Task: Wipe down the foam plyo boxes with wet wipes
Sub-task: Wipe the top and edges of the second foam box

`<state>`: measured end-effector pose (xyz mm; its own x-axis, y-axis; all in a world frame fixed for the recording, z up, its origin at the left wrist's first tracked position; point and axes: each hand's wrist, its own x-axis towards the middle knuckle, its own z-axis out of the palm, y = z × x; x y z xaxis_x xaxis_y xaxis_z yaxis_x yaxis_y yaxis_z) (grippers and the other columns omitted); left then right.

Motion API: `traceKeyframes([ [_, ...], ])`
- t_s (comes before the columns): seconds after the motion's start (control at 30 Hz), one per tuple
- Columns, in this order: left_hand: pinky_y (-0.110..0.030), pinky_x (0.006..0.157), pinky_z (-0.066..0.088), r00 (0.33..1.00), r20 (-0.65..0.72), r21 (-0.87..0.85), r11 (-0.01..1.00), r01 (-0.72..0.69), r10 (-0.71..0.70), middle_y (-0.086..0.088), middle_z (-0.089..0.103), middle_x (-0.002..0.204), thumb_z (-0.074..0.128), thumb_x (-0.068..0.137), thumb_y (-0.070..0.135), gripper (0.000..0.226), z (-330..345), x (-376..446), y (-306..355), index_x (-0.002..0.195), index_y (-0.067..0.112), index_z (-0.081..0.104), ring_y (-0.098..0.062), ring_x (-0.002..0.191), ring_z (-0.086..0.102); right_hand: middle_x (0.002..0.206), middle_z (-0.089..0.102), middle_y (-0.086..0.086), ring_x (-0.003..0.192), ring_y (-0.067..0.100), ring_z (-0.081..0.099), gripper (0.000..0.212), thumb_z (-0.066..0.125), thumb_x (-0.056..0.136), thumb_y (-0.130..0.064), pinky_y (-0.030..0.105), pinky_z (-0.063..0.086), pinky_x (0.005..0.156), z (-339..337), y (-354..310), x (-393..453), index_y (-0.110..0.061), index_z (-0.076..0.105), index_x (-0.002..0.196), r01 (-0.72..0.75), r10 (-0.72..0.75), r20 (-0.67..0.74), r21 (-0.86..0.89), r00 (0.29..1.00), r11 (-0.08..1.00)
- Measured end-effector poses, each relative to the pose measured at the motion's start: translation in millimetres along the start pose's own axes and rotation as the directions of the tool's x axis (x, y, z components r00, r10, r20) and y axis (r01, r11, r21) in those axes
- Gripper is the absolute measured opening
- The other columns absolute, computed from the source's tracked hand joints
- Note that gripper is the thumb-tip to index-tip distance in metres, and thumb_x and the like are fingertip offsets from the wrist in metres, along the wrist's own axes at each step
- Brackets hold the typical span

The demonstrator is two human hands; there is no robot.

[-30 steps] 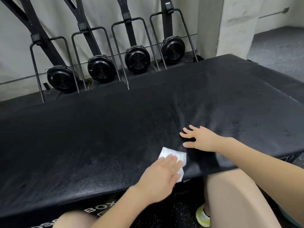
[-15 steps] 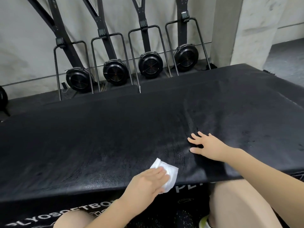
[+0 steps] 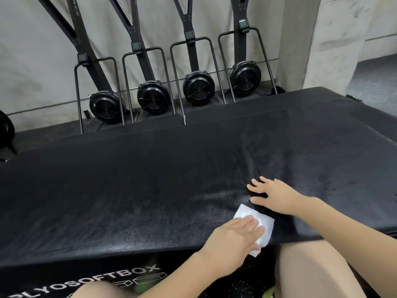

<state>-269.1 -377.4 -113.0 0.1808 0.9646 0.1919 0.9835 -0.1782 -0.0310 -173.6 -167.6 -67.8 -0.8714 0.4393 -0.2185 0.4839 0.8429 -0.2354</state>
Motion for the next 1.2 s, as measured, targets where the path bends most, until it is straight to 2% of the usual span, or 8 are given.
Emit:
traceKeyframes([
  [0.27, -0.036, 0.120, 0.032, 0.991, 0.076, 0.093, 0.991, 0.101, -0.108, -0.009, 0.046, 0.152, 0.053, 0.096, 0.021, 0.051, 7.8, 38.1, -43.9, 0.144, 0.005, 0.049, -0.025, 0.145, 0.038, 0.159, 0.028, -0.017, 0.151, 0.006, 0.014, 0.041, 0.041, 0.106, -0.037, 0.033, 0.009, 0.123, 7.8, 13.5, 0.9, -0.041, 0.044, 0.146, 0.038, -0.027, -0.080, 0.136, 0.996, 0.990],
  [0.57, -0.045, 0.103, 0.045, 0.916, 0.154, -0.105, 0.915, 0.388, -0.371, -0.010, 0.048, 0.140, 0.034, 0.107, 0.025, 0.038, -6.9, 117.9, -111.5, 0.135, 0.006, 0.050, -0.028, 0.131, 0.044, 0.154, 0.042, -0.013, 0.149, 0.008, 0.024, 0.043, 0.039, 0.105, -0.044, 0.031, 0.020, 0.121, -1.2, 11.3, 1.2, -0.034, 0.049, 0.146, 0.066, -0.064, -0.087, 0.016, 0.994, 0.998],
  [0.73, -0.030, 0.061, 0.038, 0.933, 0.094, -0.124, 0.926, 0.357, -0.347, 0.008, 0.048, 0.105, 0.035, 0.104, 0.043, 0.029, -11.7, 82.1, -81.8, 0.111, 0.019, 0.052, -0.013, 0.087, 0.048, 0.095, 0.072, -0.002, 0.101, 0.015, 0.066, 0.066, 0.020, 0.091, -0.063, 0.033, 0.051, 0.085, -4.4, 16.2, 12.3, -0.026, 0.073, 0.099, 0.016, -0.024, -0.166, -0.052, 0.986, 0.999],
  [0.83, -0.031, 0.060, 0.037, 0.939, 0.116, -0.114, 0.935, 0.337, -0.325, 0.010, 0.047, 0.108, 0.034, 0.105, 0.044, 0.029, -14.9, 80.2, -88.0, 0.114, 0.022, 0.050, -0.014, 0.088, 0.050, 0.061, 0.061, 0.002, 0.060, 0.017, 0.054, 0.058, 0.036, 0.094, -0.061, 0.026, 0.043, 0.064, -21.9, 21.1, 24.4, -0.016, 0.065, 0.072, -0.033, 0.027, -0.242, -0.023, 0.970, 0.999],
  [0.9, -0.034, 0.059, 0.039, 0.936, 0.117, -0.107, 0.933, 0.344, -0.331, 0.009, 0.045, 0.108, 0.035, 0.106, 0.041, 0.025, -11.5, 93.3, -104.3, 0.113, 0.021, 0.048, -0.016, 0.084, 0.049, 0.058, 0.059, -0.002, 0.059, 0.014, 0.050, 0.055, 0.041, 0.094, -0.060, 0.028, 0.049, 0.063, -35.5, 23.9, 35.1, -0.017, 0.063, 0.069, -0.040, 0.036, -0.269, -0.007, 0.962, 0.999],
  [1.0, -0.038, 0.069, 0.050, 0.926, 0.087, -0.116, 0.919, 0.377, -0.368, 0.005, 0.047, 0.114, 0.037, 0.106, 0.038, 0.026, 6.7, 120.7, -141.3, 0.120, 0.019, 0.047, -0.018, 0.095, 0.053, 0.071, 0.064, -0.016, 0.074, 0.007, 0.056, 0.033, 0.046, 0.098, -0.052, 0.030, 0.053, 0.073, -50.7, 30.3, 61.1, -0.036, 0.075, 0.095, -0.008, 0.018, -0.263, 0.038, 0.965, 0.999],
  [1.07, -0.043, 0.079, 0.054, 0.911, 0.100, -0.110, 0.905, 0.410, -0.401, 0.003, 0.048, 0.120, 0.036, 0.106, 0.037, 0.029, 22.2, 141.7, -171.9, 0.125, 0.018, 0.046, -0.020, 0.106, 0.053, 0.105, 0.069, -0.020, 0.103, 0.006, 0.060, 0.029, 0.048, 0.099, -0.049, 0.029, 0.051, 0.087, -57.8, 37.6, 87.2, -0.039, 0.071, 0.116, 0.020, -0.011, -0.242, 0.037, 0.970, 0.999],
  [1.2, -0.045, 0.092, 0.052, 0.878, 0.178, 0.006, 0.892, 0.451, -0.445, -0.003, 0.043, 0.134, 0.037, 0.104, 0.026, 0.034, 33.7, 187.1, -221.1, 0.135, 0.012, 0.043, -0.025, 0.130, 0.042, 0.162, 0.028, -0.006, 0.151, 0.021, 0.017, 0.060, 0.049, 0.097, -0.059, 0.050, 0.022, 0.121, -69.8, 55.0, 139.1, -0.036, 0.038, 0.151, -0.060, 0.056, -0.106, -0.036, 0.993, 0.998],
])
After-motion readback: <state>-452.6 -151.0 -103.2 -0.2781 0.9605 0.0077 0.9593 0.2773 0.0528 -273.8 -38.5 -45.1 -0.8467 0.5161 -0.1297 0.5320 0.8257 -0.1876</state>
